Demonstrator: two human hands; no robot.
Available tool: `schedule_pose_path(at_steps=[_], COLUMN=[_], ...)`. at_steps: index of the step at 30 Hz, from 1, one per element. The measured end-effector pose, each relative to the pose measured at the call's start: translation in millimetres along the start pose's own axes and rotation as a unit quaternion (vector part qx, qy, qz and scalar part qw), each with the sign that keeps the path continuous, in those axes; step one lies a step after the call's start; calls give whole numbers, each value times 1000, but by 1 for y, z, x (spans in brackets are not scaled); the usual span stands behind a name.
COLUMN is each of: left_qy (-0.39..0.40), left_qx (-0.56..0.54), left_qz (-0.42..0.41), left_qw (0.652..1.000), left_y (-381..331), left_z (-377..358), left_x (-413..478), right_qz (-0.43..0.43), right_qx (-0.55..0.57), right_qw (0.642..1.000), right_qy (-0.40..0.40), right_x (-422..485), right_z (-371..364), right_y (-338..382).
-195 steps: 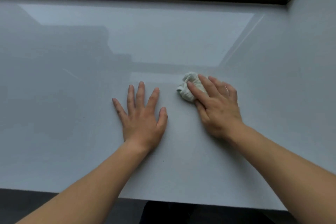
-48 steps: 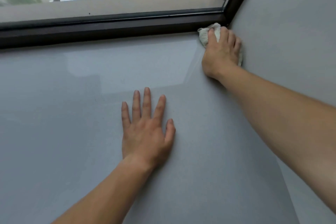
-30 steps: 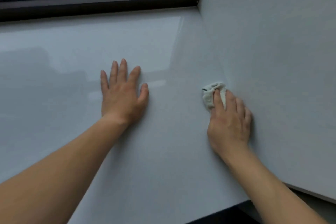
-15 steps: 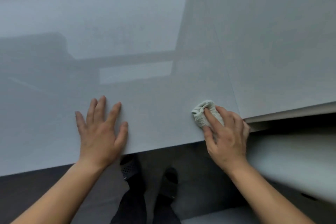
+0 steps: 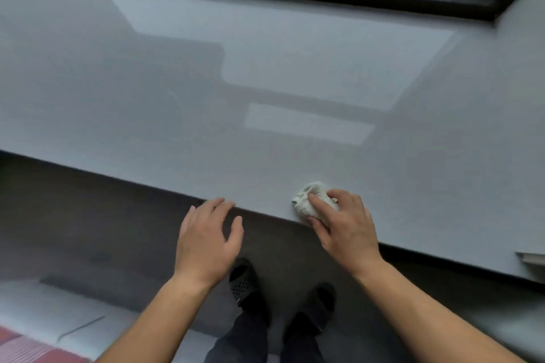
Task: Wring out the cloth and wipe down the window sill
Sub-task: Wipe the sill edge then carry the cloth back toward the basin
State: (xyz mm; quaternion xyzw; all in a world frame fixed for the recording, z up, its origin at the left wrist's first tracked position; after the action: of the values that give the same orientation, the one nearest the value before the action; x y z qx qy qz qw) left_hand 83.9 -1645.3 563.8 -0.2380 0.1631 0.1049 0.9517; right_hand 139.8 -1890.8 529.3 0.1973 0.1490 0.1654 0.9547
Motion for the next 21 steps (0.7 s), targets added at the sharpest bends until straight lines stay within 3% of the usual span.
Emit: schedule_pose_path(at_steps=[5, 15, 21], left_qy=[-65, -169, -208], left_qx=[-45, -105, -118], left_qz=[87, 246, 318], left_qw=[993, 949, 917], left_y=[73, 236, 335], left_z=[67, 205, 272], left_x=[-46, -134, -184], right_qz=[97, 281, 357], right_qx=[28, 69, 42], right_qw=[990, 954, 927], right_qy=[102, 82, 105], right_x=[33, 96, 127], right_z=[-7, 27, 9], right_y=[102, 392, 538])
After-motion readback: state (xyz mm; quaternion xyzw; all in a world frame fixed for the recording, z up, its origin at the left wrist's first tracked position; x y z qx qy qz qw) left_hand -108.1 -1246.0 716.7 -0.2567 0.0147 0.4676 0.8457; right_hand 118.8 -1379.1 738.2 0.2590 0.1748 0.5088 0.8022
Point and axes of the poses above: each hand's wrist, its own x-axis towards the middle knuckle, its own z-axis out of the back of the hand, y = z × x, the point moved 5 cm from there along x, towards the middle knuckle, and after that the axes turned 11 degrees about y, right-handed, at the moved point
